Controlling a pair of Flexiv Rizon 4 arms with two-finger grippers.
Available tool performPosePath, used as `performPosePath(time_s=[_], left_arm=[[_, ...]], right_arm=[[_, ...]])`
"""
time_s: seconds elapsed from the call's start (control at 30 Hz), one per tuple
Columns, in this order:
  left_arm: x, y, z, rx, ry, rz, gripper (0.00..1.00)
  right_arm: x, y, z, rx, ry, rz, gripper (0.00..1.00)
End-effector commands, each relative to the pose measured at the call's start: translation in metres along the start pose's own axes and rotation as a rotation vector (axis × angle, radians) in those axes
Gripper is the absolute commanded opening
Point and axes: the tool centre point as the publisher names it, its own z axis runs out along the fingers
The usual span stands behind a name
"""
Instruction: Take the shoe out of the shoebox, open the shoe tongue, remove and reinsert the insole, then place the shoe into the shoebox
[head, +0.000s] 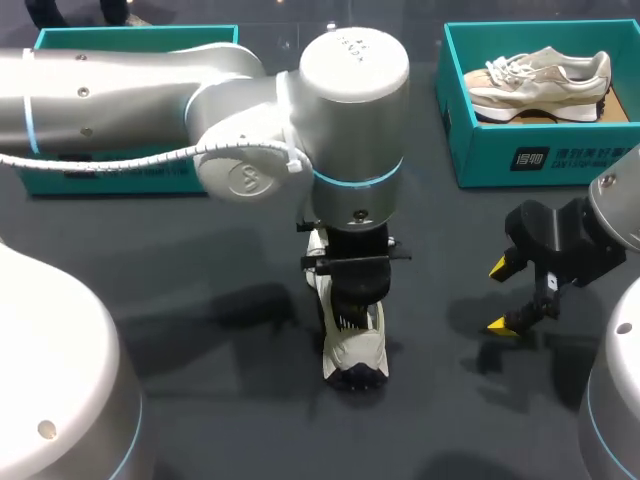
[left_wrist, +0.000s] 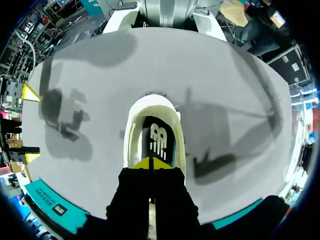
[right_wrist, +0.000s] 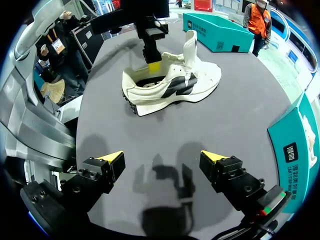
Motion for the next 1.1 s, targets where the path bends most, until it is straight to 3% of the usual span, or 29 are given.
performPosePath(time_s=[0.03, 0.23, 0.5, 0.53, 0.6, 0.73, 1.1], left_arm=[[0.008, 0.001, 0.005, -0.034, -0.048, -0.027, 0.0], [0.007, 0.009, 0.015, -0.067, -0.078, -0.067, 0.0], [0.0, 0.018, 0.023, -0.058, -0.012, -0.043, 0.03], [-0.002, 0.02, 0.024, -0.054, 0.012, -0.041, 0.1], [-0.004, 0.022, 0.026, -0.052, 0.033, -0.04, 0.34], [-0.003, 0.022, 0.026, -0.053, 0.049, -0.043, 1.0], [0.002, 0.018, 0.032, -0.046, 0.082, -0.055, 1.0]], right_arm=[[0.002, -0.001, -0.001, 0.0, -0.003, 0.0, 1.0], [0.002, -0.001, -0.001, 0.0, -0.003, 0.0, 1.0], [0.002, -0.001, -0.001, 0.0, -0.003, 0.0, 1.0], [0.002, -0.001, -0.001, 0.0, -0.003, 0.0, 1.0], [0.002, -0.001, -0.001, 0.0, -0.003, 0.0, 1.0], [0.002, -0.001, -0.001, 0.0, -0.003, 0.0, 1.0], [0.002, -0.001, -0.001, 0.0, -0.003, 0.0, 1.0]])
